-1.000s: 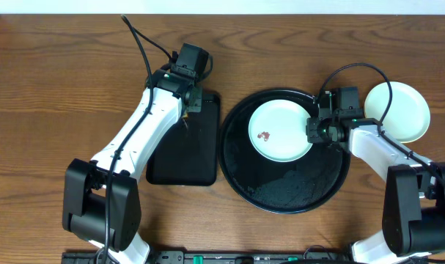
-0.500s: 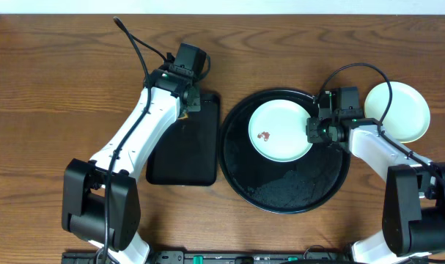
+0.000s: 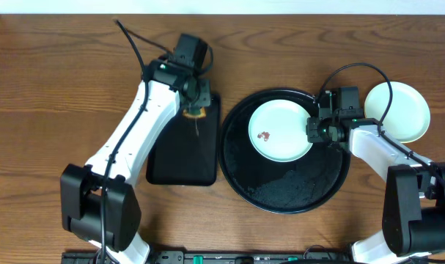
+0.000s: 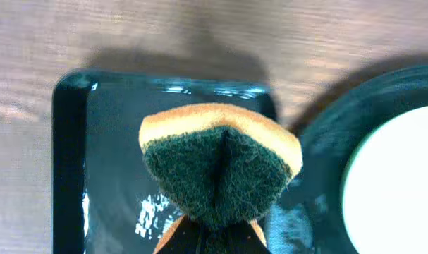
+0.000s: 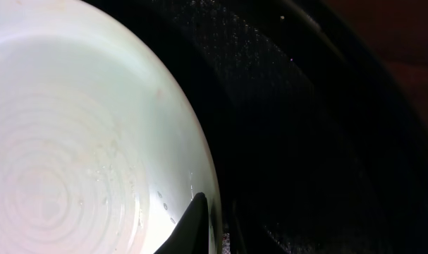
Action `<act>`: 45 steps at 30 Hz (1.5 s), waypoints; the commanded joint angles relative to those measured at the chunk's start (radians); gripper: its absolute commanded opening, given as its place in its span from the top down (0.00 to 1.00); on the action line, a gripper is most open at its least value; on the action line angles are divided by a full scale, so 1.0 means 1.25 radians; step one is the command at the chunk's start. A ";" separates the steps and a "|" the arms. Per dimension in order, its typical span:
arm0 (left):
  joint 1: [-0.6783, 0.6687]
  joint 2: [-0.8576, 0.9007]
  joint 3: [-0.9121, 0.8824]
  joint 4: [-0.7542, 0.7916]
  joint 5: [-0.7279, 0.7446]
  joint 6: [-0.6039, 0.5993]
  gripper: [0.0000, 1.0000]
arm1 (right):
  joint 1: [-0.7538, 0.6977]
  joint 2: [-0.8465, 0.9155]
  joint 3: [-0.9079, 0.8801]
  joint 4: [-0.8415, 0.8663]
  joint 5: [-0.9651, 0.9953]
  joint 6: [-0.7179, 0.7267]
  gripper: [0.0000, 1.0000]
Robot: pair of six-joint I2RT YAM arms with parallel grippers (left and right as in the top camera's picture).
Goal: Clean dirty plates on tray and stack at the side
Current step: 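Lift the sponge with the left gripper and carry it toward the plate, then scrub the red stain on the plate with the sponge in left gripper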
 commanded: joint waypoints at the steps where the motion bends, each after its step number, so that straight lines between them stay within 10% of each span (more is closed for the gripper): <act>1: -0.048 0.005 0.047 -0.008 0.020 0.008 0.93 | 0.004 0.010 -0.005 0.002 -0.002 -0.004 0.90; 18: -0.264 0.143 0.012 0.147 0.020 0.032 0.93 | 0.004 0.010 -0.005 0.002 -0.002 -0.004 0.91; 45: -0.279 0.253 0.008 0.248 -0.010 0.138 0.92 | 0.004 0.010 -0.005 0.004 -0.002 -0.004 0.92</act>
